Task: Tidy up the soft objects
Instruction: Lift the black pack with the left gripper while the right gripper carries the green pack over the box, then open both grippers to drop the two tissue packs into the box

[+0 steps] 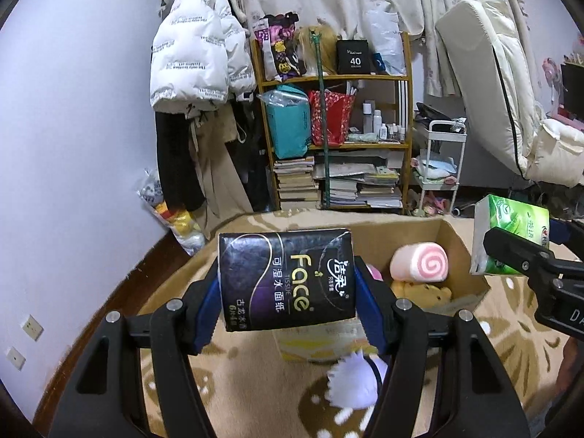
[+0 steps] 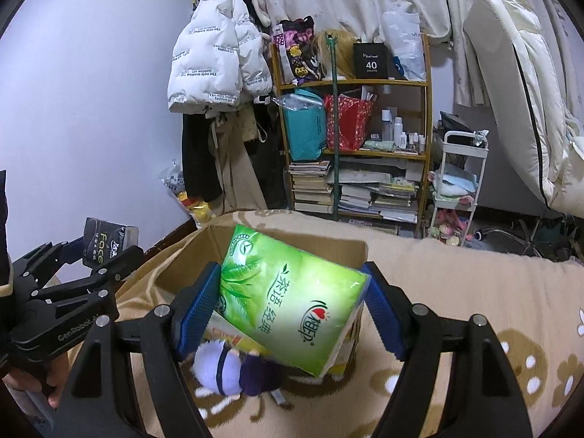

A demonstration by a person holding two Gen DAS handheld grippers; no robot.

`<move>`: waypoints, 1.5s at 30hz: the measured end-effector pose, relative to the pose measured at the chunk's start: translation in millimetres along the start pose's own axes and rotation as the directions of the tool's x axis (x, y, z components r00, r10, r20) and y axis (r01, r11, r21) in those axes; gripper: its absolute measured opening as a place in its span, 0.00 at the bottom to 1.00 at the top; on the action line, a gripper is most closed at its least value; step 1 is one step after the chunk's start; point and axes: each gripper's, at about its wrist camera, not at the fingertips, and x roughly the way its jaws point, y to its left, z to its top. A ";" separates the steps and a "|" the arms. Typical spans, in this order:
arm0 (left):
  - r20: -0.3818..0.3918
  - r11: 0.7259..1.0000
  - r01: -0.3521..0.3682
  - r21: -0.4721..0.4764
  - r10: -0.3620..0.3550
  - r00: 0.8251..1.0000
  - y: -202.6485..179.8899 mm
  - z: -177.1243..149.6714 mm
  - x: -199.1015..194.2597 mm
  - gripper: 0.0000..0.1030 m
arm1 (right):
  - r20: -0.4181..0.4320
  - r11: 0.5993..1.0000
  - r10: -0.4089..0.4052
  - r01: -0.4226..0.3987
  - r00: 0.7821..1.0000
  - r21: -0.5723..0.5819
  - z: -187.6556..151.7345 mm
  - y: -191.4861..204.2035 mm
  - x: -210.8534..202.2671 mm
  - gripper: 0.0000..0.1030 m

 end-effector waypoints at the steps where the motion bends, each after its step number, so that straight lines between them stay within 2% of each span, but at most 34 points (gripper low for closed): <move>1: 0.002 1.000 -0.002 0.004 0.002 1.000 -0.1 2.7 2.5 0.62 | 0.002 1.000 0.000 0.000 1.000 -0.001 1.2 -0.9 1.6 0.79; 11: 0.009 0.999 0.001 0.037 -0.001 1.000 -10.7 20.3 32.8 0.63 | 0.021 0.999 -0.011 0.012 1.000 -0.045 18.9 -3.8 26.5 0.79; 18: -0.028 0.998 0.018 0.054 -0.017 0.999 -18.3 -0.3 57.0 0.63 | -0.031 0.999 -0.030 0.029 0.999 -0.041 0.7 -8.9 51.7 0.79; 27: -0.060 0.999 0.028 0.036 -0.025 0.998 -18.5 -7.2 82.4 0.63 | -0.097 0.999 -0.029 0.027 0.995 -0.016 -16.9 -18.8 76.8 0.80; 38: -0.091 0.997 0.063 0.035 -0.060 0.994 -23.0 -15.5 89.1 0.64 | -0.148 1.000 -0.021 0.023 0.989 0.017 -26.5 -27.7 85.7 0.80; 42: -0.091 0.997 0.058 0.047 -0.054 0.994 -26.2 -18.6 87.4 0.77 | -0.155 1.000 -0.017 0.020 0.988 0.020 -25.7 -28.2 86.4 0.81; 45: -0.090 0.997 0.048 0.058 -0.043 0.995 -26.4 -19.5 85.4 0.81 | -0.159 0.999 -0.019 0.023 0.987 0.023 -26.3 -29.5 85.6 0.82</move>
